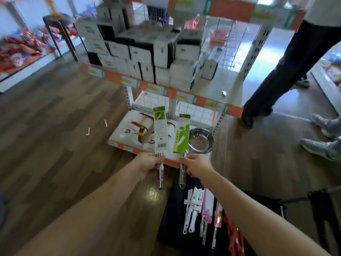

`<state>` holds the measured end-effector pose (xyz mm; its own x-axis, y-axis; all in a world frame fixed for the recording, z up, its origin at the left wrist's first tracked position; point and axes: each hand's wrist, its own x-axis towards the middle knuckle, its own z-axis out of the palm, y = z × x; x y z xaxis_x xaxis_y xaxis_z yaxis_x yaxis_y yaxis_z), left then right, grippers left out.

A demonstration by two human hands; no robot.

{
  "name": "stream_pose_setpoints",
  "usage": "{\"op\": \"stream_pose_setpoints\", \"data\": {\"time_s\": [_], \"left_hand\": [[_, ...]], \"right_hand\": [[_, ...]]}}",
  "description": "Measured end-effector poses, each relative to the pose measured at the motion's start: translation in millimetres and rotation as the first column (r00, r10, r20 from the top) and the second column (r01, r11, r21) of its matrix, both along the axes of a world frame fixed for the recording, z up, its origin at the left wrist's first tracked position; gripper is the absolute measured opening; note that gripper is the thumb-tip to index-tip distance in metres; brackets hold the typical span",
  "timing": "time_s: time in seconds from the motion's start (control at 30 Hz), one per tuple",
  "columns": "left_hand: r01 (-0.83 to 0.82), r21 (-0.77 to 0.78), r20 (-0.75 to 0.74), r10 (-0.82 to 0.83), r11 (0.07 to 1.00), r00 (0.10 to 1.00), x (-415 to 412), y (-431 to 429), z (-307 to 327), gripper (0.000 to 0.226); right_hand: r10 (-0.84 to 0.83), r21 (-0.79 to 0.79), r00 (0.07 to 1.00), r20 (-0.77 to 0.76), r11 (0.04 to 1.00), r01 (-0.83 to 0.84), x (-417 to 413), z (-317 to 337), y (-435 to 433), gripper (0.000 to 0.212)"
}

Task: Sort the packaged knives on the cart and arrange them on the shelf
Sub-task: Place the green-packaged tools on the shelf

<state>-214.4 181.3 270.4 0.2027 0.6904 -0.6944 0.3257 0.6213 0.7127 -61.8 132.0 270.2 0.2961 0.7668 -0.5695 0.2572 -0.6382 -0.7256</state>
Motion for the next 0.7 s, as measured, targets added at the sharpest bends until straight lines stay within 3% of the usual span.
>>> {"op": "stream_pose_setpoints", "data": {"time_s": [0.1, 0.37, 0.5, 0.6, 0.7], "left_hand": [[0.020, 0.012, 0.040, -0.021, 1.000, 0.999, -10, 14, 62, 0.032], [0.025, 0.022, 0.110, -0.028, 0.999, 0.994, -50, 40, 180, 0.032], [0.021, 0.094, 0.076, -0.028, 0.995, 0.997, -61, 59, 208, 0.030], [0.014, 0.128, 0.072, -0.023, 0.992, 0.997, -66, 72, 227, 0.010], [0.050, 0.170, 0.043, -0.058, 0.984, 0.997, -67, 77, 246, 0.024]], "right_hand": [[-0.028, 0.006, 0.997, -0.065, 1.000, 0.028, -18, 59, 15, 0.019], [-0.106, 0.037, 0.991, -0.080, 0.993, 0.109, -54, 168, 41, 0.025], [-0.135, 0.056, 0.985, -0.110, 0.988, 0.142, -62, 203, 55, 0.025], [-0.114, 0.078, 0.989, -0.091, 0.990, 0.121, -64, 223, 67, 0.021], [-0.048, 0.122, 0.998, -0.047, 0.991, 0.053, -65, 236, 74, 0.020]]}}
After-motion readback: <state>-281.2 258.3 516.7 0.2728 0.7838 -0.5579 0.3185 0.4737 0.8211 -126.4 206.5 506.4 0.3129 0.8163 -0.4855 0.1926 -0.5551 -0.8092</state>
